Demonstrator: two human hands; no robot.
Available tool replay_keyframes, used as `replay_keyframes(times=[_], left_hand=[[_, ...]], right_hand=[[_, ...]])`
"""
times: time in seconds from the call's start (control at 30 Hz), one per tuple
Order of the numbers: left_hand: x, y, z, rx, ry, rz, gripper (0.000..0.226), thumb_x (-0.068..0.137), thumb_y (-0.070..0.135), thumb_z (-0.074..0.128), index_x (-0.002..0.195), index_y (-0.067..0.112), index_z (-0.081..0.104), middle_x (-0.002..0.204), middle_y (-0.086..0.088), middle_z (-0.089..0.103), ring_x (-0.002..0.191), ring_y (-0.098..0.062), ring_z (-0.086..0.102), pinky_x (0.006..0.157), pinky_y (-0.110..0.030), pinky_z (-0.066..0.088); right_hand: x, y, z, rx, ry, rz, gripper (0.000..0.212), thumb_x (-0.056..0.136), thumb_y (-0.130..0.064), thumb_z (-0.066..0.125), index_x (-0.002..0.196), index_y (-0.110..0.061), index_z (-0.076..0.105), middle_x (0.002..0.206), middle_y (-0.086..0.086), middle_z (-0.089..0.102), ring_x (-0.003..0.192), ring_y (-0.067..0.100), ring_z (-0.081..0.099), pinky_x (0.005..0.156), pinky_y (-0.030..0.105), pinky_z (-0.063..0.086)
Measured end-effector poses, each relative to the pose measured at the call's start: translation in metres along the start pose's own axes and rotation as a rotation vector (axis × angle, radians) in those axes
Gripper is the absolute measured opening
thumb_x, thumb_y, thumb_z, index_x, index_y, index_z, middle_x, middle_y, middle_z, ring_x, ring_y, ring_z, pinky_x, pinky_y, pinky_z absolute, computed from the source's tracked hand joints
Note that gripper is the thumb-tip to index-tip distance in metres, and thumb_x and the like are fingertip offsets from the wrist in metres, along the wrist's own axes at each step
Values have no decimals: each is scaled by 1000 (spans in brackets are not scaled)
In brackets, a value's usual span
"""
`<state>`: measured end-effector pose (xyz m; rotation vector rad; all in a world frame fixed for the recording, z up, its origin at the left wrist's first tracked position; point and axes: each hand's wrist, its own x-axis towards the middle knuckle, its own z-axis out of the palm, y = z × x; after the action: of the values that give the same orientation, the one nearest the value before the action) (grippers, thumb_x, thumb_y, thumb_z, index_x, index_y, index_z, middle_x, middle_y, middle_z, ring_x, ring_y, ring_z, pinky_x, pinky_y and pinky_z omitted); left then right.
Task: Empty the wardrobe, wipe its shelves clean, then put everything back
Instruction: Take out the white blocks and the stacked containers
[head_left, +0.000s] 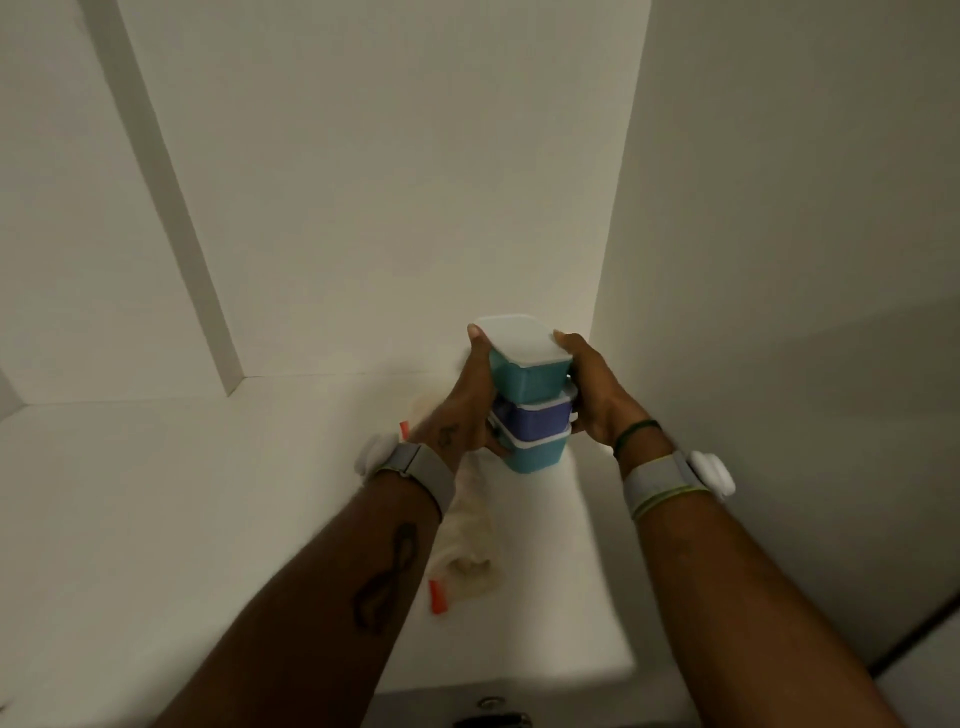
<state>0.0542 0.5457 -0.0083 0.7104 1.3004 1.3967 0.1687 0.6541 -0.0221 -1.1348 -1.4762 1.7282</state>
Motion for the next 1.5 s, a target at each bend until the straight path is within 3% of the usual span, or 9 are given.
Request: replay_keyframes(times=[0.13,0.37,0.47,0.53,0.63,1.0,1.27,1.37,1.5], left_hand=[[-46,11,17,-20,-18,18,69,100,68,15,117,16,57,99,-4,65,53,-10,69,45,-24,55],[-111,-11,30,115,-158,-71,64,103,62,19,85,14,57,53,-3,64,34,-11,60,26,-21,39],[-129,-24,29,203,-248,-86,69,100,68,18,102,16,64,62,-4,72,46,-14,67,39,-23,51],[-139,-31,25,268,-281,-131,80,93,79,20,128,21,61,103,-11,76,83,-27,73,77,-41,61],[-171,-55,27,360,-379,-179,88,87,86,22,143,25,52,135,-14,60,116,-39,59,101,-63,45],[-349,-204,32,511,-824,-291,39,99,69,27,106,45,57,83,25,60,70,6,61,75,-30,55],[-565,-339,92,683,-1129,-473,46,96,73,27,97,43,62,86,27,63,83,-4,60,77,-36,53],[-655,-387,114,673,-1281,-484,48,96,73,31,104,41,66,90,25,73,86,1,68,90,-42,56],[-759,-450,117,660,-1383,-558,68,87,77,47,133,30,62,133,-2,66,120,-23,64,94,-49,56]], right_hand=[[-31,9,-8,34,50,-9,41,91,-59,50,107,-26,66,110,3,72,97,26,65,80,41,51],[-134,51,-15,94,283,-41,43,86,-57,47,107,-28,69,112,6,75,98,26,65,82,41,49],[-184,61,-7,126,371,-88,43,83,-56,48,108,-28,69,108,5,76,98,26,64,87,44,47],[-221,68,2,148,448,-123,50,75,-55,51,111,-26,70,108,5,76,106,31,65,96,47,47],[-282,96,15,216,565,-167,59,72,-54,52,120,-23,68,112,6,75,115,37,63,101,51,46],[-520,272,65,556,1031,-102,61,75,-46,55,126,-14,66,118,10,73,108,34,65,85,43,49],[-768,392,83,731,1378,-121,59,77,-43,62,125,-8,65,120,14,72,114,39,65,91,45,52],[-871,427,94,759,1445,-137,36,94,-31,50,120,-12,67,111,11,75,93,31,71,62,30,57],[-981,471,124,755,1603,-134,48,85,-34,57,127,-12,64,119,13,73,106,32,69,84,41,53]])
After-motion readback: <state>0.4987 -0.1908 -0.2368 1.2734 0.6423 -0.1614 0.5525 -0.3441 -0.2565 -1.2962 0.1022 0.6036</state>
